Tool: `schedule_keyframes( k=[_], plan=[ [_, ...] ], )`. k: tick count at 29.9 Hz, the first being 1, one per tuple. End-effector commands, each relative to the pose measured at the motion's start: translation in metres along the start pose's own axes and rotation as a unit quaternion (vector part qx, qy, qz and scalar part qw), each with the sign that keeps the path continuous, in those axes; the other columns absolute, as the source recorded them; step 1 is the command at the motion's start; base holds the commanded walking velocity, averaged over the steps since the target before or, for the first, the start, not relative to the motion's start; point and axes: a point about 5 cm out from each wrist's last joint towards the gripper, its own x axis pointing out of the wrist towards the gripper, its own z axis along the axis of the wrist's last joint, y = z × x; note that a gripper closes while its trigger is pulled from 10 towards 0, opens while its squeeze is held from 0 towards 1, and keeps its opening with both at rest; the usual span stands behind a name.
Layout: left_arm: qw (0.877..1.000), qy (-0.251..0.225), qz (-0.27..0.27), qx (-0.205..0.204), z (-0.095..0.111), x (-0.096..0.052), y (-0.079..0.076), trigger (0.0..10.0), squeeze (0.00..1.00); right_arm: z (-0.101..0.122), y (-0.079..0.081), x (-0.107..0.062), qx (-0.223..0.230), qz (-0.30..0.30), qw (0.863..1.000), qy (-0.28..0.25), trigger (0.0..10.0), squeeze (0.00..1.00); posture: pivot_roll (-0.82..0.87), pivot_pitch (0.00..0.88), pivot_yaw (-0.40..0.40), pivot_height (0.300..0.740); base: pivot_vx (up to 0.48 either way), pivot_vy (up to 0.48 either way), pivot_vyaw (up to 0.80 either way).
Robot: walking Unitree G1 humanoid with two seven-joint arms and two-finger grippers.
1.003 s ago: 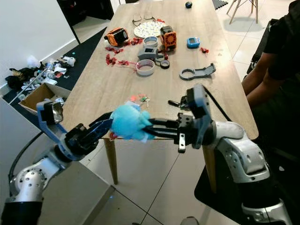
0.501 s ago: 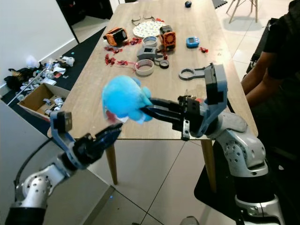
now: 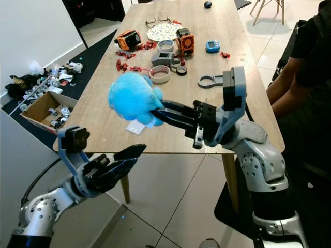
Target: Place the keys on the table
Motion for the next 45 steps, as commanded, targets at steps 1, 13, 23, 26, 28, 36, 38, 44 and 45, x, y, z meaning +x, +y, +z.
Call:
schedule_keyframes(
  k=[1, 13, 23, 26, 28, 36, 38, 44, 45],
  plan=[
    [1.0, -0.007, 0.0, 0.003, 0.001, 0.003, -0.001, 10.0, 0.0, -0.002, 0.001, 0.003, -0.004, 0.008, 1.0, 0.004, 0.0, 0.0, -0.09, 0.127, 0.114, 0.74, 0.0, 0.0, 0.0],
    [0.999, -0.035, -0.007, 0.017, 0.011, 0.013, -0.001, 10.0, 0.0, -0.017, 0.009, 0.006, 0.018, 0.032, 0.999, 0.039, 0.0, 0.0, -0.09, 0.127, 0.114, 0.74, 0.0, 0.0, 0.0],
    [0.998, -0.055, 0.014, 0.038, 0.019, 0.014, 0.002, 10.0, 0.0, -0.024, 0.007, 0.001, 0.008, 0.009, 0.997, 0.075, 0.0, 0.0, -0.1, 0.132, 0.122, 0.74, 0.0, 0.0, 0.0],
    [0.996, -0.066, 0.029, 0.049, 0.025, 0.013, 0.006, 10.0, 0.0, -0.024, 0.003, -0.001, -0.001, -0.007, 0.997, 0.081, 0.0, 0.0, -0.1, 0.132, 0.122, 0.74, 0.0, 0.0, 0.0],
    [0.996, -0.068, 0.032, 0.052, 0.027, 0.012, 0.007, 10.0, 0.0, -0.024, 0.001, -0.002, -0.006, -0.018, 0.996, 0.082, 0.0, 0.0, -0.1, 0.132, 0.122, 0.74, 0.0, 0.0, 0.0],
    [0.995, -0.074, 0.043, 0.056, 0.03, 0.011, 0.009, 10.0, 0.0, -0.029, -0.001, 0.0, -0.009, -0.032, 0.995, 0.095, 0.0, 0.0, -0.1, 0.133, 0.125, 0.74, 0.0, 0.0, 0.0],
    [0.994, -0.077, 0.048, 0.058, 0.03, 0.011, 0.01, 10.0, 0.0, -0.03, -0.001, 0.0, -0.008, -0.032, 0.995, 0.098, 0.0, 0.0, -0.1, 0.133, 0.125, 0.74, 0.0, 0.0, 0.0],
    [0.989, -0.104, 0.079, 0.073, 0.038, 0.012, 0.018, 10.0, 0.0, -0.035, -0.002, 0.001, -0.005, -0.037, 0.993, 0.115, 0.0, 0.0, -0.1, 0.133, 0.125, 0.74, 0.0, 0.0, 0.0],
    [0.988, -0.109, 0.083, 0.075, 0.04, 0.013, 0.019, 10.0, 0.0, -0.036, -0.002, 0.001, -0.004, -0.037, 0.992, 0.116, 0.0, 0.0, -0.1, 0.133, 0.125, 0.74, 0.0, 0.0, 0.0]
  ],
)
